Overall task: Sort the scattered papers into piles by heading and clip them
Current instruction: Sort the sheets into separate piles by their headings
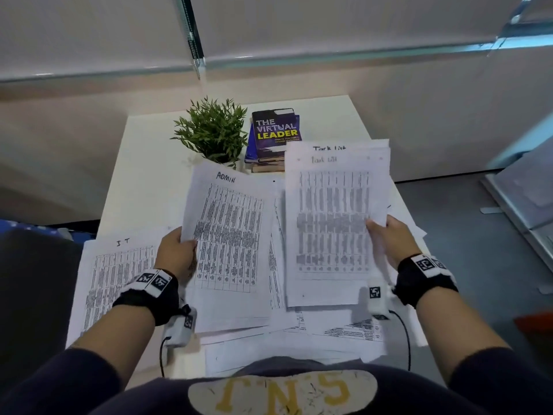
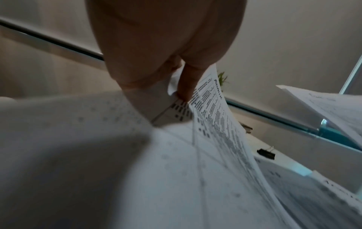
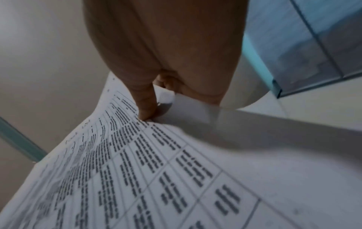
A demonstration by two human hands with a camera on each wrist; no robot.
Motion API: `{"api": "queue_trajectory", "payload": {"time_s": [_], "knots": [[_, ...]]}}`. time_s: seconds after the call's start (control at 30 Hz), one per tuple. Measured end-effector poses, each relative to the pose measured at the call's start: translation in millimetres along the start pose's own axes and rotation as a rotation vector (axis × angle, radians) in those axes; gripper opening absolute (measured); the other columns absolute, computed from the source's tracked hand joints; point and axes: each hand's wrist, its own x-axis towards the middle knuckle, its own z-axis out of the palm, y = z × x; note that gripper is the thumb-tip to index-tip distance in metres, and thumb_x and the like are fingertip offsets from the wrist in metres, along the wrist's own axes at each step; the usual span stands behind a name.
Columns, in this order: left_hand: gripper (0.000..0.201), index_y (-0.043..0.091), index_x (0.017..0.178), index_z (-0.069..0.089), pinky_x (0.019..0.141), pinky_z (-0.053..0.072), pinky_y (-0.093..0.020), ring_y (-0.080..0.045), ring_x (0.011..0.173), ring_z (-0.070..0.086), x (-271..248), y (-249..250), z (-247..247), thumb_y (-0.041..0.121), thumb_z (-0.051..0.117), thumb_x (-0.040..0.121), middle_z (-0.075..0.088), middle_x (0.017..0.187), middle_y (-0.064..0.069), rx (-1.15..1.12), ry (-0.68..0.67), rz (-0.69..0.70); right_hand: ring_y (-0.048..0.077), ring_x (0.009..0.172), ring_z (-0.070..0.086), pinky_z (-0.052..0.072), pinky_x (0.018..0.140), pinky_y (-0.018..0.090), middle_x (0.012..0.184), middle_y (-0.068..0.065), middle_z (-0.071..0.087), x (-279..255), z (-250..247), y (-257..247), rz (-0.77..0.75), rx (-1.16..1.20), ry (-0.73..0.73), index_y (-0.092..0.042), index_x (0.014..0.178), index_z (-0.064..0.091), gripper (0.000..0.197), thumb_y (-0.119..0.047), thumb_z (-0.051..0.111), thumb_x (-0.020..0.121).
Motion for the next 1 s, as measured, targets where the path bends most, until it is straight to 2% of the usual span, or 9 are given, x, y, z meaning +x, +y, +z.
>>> {"api": "queue_trajectory", "payload": {"time_s": [0.17, 0.3, 0.4, 0.5, 0.6, 0.67, 0.77, 0.87, 1.0], "knots": [[0.018, 0.006, 0.111, 0.058, 0.037, 0.033, -0.02, -0.018, 0.048, 0.035, -12, 25, 1, 0.002, 0.047, 0.097, 0.038, 0.061, -0.007, -0.235, -0.092, -0.086, 0.02, 0.077, 0.054, 0.041, 0.071, 0.03, 0.085, 0.001, 0.061, -9, 65, -9, 0.1, 0.111, -0.212, -0.012, 0.109, 0.065, 0.035, -0.04, 0.063, 0.089], [0.021, 0.003, 0.11, 0.059, 0.043, 0.044, -0.014, -0.025, 0.06, 0.055, -31, 40, 16, -0.006, 0.047, 0.095, 0.06, 0.075, -0.009, -0.3, -0.183, -0.044, 0.028, 0.113, 0.057, 0.044, 0.098, 0.038, 0.121, 0.007, 0.061, -25, 104, -15, 0.154, 0.051, -0.312, -0.007, 0.134, 0.052, 0.05, -0.037, 0.058, 0.094], [0.028, 0.005, 0.106, 0.065, 0.05, 0.053, -0.021, -0.024, 0.07, 0.066, -38, 40, 27, -0.007, 0.042, 0.095, 0.07, 0.088, -0.012, -0.365, -0.223, -0.076, 0.022, 0.123, 0.052, 0.038, 0.106, 0.038, 0.127, -0.002, 0.059, -35, 117, -18, 0.17, 0.092, -0.328, -0.013, 0.134, 0.052, 0.041, -0.029, 0.056, 0.097], [0.029, 0.007, 0.099, 0.064, 0.062, 0.052, -0.021, -0.027, 0.077, 0.066, -37, 33, 35, 0.024, 0.041, 0.103, 0.072, 0.086, -0.004, -0.429, -0.193, -0.139, 0.025, 0.133, 0.041, 0.032, 0.111, 0.041, 0.149, 0.003, 0.038, -37, 122, -19, 0.185, 0.112, -0.306, -0.015, 0.146, 0.031, 0.057, -0.025, 0.057, 0.096], [0.066, 0.017, 0.142, 0.048, 0.101, 0.039, -0.033, -0.024, 0.126, 0.05, -36, 21, 42, 0.062, 0.03, 0.098, 0.052, 0.14, 0.002, -0.21, -0.205, -0.077, 0.016, 0.101, 0.055, 0.04, 0.094, 0.032, 0.137, 0.014, 0.048, -40, 126, -19, 0.198, 0.192, -0.296, -0.016, 0.134, 0.023, 0.049, -0.003, 0.052, 0.096], [0.047, 0.009, 0.135, 0.053, 0.077, 0.047, -0.023, -0.022, 0.097, 0.061, -36, 18, 47, 0.042, 0.045, 0.102, 0.064, 0.116, -0.003, -0.171, -0.163, -0.007, 0.015, 0.096, 0.055, 0.042, 0.086, 0.026, 0.13, 0.01, 0.052, -42, 128, -18, 0.177, 0.196, -0.303, -0.018, 0.134, 0.017, 0.055, 0.004, 0.049, 0.095], [0.011, 0.001, 0.103, 0.058, 0.04, 0.041, -0.017, -0.02, 0.055, 0.047, -34, 16, 48, 0.011, 0.054, 0.098, 0.053, 0.071, -0.008, -0.142, -0.092, 0.021, 0.021, 0.096, 0.058, 0.049, 0.077, 0.028, 0.123, 0.01, 0.057, -38, 123, -13, 0.147, 0.085, -0.33, -0.016, 0.137, 0.02, 0.056, -0.004, 0.054, 0.095], [0.005, 0.008, 0.092, 0.06, 0.046, 0.044, -0.022, -0.023, 0.061, 0.05, -25, 7, 40, 0.009, 0.057, 0.096, 0.055, 0.07, -0.009, -0.082, -0.047, 0.011, 0.018, 0.074, 0.057, 0.051, 0.068, 0.033, 0.097, 0.007, 0.059, -21, 108, 3, 0.168, -0.141, -0.313, -0.011, 0.137, 0.031, 0.055, -0.019, 0.062, 0.092], [0.008, 0.004, 0.099, 0.06, 0.048, 0.044, -0.031, -0.021, 0.049, 0.045, -13, -11, 29, 0.01, 0.058, 0.095, 0.05, 0.062, -0.012, -0.101, -0.032, -0.084, 0.035, 0.13, 0.043, 0.042, 0.104, 0.042, 0.146, 0.021, 0.034, 10, 75, 29, 0.356, -0.592, -0.045, -0.005, 0.142, 0.028, 0.079, -0.029, 0.074, 0.082]]}}
